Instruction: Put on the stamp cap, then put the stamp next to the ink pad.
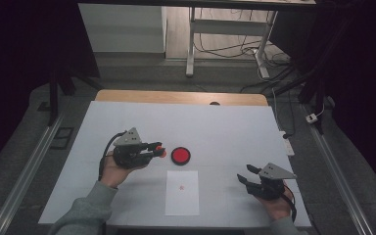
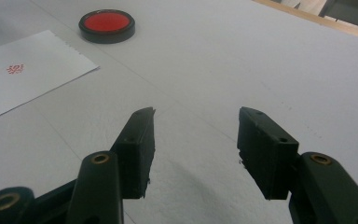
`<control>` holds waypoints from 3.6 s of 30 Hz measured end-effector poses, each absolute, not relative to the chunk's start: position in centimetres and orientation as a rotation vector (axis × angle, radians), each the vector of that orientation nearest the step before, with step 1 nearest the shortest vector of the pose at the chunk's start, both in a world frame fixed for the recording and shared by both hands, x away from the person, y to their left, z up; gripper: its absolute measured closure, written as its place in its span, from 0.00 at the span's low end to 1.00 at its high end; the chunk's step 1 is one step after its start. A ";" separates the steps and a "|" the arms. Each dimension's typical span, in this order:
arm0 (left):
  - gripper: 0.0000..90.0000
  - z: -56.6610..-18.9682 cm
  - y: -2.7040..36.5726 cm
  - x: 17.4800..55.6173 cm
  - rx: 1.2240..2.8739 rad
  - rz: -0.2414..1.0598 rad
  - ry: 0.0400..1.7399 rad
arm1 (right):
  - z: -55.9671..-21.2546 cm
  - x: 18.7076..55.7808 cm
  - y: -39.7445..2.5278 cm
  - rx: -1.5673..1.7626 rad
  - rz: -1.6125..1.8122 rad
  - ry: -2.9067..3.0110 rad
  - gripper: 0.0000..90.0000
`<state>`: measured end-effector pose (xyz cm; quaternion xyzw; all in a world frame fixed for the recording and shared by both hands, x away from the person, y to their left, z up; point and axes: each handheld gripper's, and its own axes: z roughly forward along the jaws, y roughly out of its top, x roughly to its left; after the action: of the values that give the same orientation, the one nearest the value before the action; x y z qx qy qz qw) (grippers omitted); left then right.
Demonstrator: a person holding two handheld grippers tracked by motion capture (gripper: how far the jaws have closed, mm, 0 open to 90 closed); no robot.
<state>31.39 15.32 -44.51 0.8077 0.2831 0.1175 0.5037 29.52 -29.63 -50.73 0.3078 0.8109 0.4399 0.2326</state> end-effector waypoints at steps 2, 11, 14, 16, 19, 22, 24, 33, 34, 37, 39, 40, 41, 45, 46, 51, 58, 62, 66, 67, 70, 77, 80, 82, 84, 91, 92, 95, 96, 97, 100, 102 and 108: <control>0.80 -44.4 15.6 31.5 1.941 0.287 0.694 | -50.7 29.5 -29.6 0.848 1.208 2.228 0.51; 0.80 -44.5 16.3 32.0 1.934 0.315 0.739 | -50.8 29.6 -29.6 0.843 1.209 2.232 0.51; 0.80 -44.7 16.3 32.3 1.937 0.313 0.746 | -50.8 29.6 -29.6 0.846 1.212 2.231 0.50; 0.80 -44.8 16.3 32.4 1.936 0.311 0.751 | -50.8 29.6 -29.6 0.847 1.211 2.229 0.50; 0.80 -44.9 16.4 32.6 1.940 0.318 0.761 | -50.8 29.6 -29.7 0.851 1.210 2.230 0.50; 0.80 -45.0 16.5 32.7 1.934 0.320 0.770 | -50.8 29.6 -29.6 0.849 1.214 2.229 0.50; 0.80 -45.0 16.6 32.8 1.933 0.320 0.775 | -50.8 29.6 -29.5 0.844 1.215 2.229 0.50; 0.80 -45.5 16.6 33.5 1.937 0.319 0.796 | -50.9 29.6 -29.5 0.847 1.213 2.234 0.50; 0.80 -45.5 16.5 33.6 1.938 0.318 0.798 | -50.9 29.6 -29.5 0.846 1.214 2.234 0.50; 0.80 -45.7 16.4 33.9 1.944 0.320 0.804 | -50.9 29.6 -29.5 0.848 1.212 2.234 0.50; 0.80 -45.9 16.2 34.2 1.951 0.325 0.810 | -50.9 29.6 -29.5 0.847 1.212 2.234 0.50; 0.80 -46.1 16.1 34.3 1.957 0.326 0.814 | -50.9 29.6 -29.5 0.846 1.209 2.236 0.50; 0.80 -46.2 16.0 34.5 1.962 0.328 0.817 | -50.9 29.7 -29.5 0.846 1.207 2.237 0.51; 0.80 -46.9 15.5 35.1 1.984 0.328 0.825 | -50.9 29.7 -29.5 0.847 1.205 2.238 0.51; 0.80 -47.0 15.4 35.3 1.987 0.329 0.828 | -50.9 29.7 -29.5 0.844 1.205 2.237 0.51; 0.80 -47.8 15.0 36.0 2.010 0.333 0.836 | -50.9 29.6 -29.5 0.846 1.206 2.235 0.51; 0.80 -48.8 14.5 37.0 2.023 0.340 0.850 | -51.0 29.7 -29.4 0.842 1.208 2.237 0.51; 0.80 -49.4 14.1 37.4 2.030 0.343 0.856 | -51.0 29.7 -29.4 0.842 1.203 2.241 0.51; 0.80 -50.1 13.7 38.0 2.045 0.345 0.863 | -51.0 29.6 -29.4 0.846 1.201 2.244 0.51; 0.80 -50.3 13.6 38.1 2.049 0.346 0.863 | -51.0 29.6 -29.4 0.845 1.201 2.245 0.51; 0.79 -50.9 13.5 38.5 2.058 0.344 0.877 | -51.0 29.7 -29.4 0.843 1.201 2.250 0.51; 0.79 -52.1 13.1 39.2 2.090 0.344 0.896 | -51.1 29.7 -29.4 0.844 1.200 2.252 0.51; 0.79 -52.4 12.9 39.3 2.099 0.342 0.900 | -51.1 29.7 -29.4 0.845 1.203 2.256 0.51; 0.79 -52.5 12.8 39.4 2.103 0.342 0.899 | -51.1 29.7 -29.4 0.844 1.203 2.258 0.50; 0.79 -52.6 12.8 39.4 2.109 0.349 0.900 | -51.1 29.7 -29.4 0.845 1.204 2.258 0.50; 0.78 -52.9 12.8 39.5 2.123 0.355 0.909 | -51.2 29.7 -29.4 0.844 1.204 2.262 0.50; 0.78 -53.0 12.8 39.5 2.125 0.357 0.910 | -51.2 29.7 -29.4 0.844 1.204 2.262 0.50; 0.78 -53.0 12.9 39.5 2.124 0.355 0.911 | -51.2 29.8 -29.4 0.843 1.207 2.261 0.50; 0.78 -53.0 12.9 39.5 2.123 0.355 0.913 | -51.2 29.8 -29.4 0.844 1.207 2.261 0.50; 0.78 -53.0 12.9 39.5 2.123 0.354 0.913 | -51.2 29.8 -29.4 0.844 1.206 2.261 0.50; 0.75 -53.0 12.8 39.5 2.124 0.350 0.909 | -51.2 29.8 -29.4 0.843 1.206 2.261 0.50; 0.70 -53.0 12.8 39.5 2.124 0.349 0.905 | -51.2 29.8 -29.4 0.844 1.207 2.261 0.50; 0.55 -52.3 13.1 39.2 2.076 0.347 0.908 | -51.1 29.7 -29.4 0.844 1.205 2.261 0.50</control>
<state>39.24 13.09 -52.32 0.8252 0.3609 0.1379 0.4121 29.73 -29.45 -51.14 0.3053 0.8177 0.4357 0.2201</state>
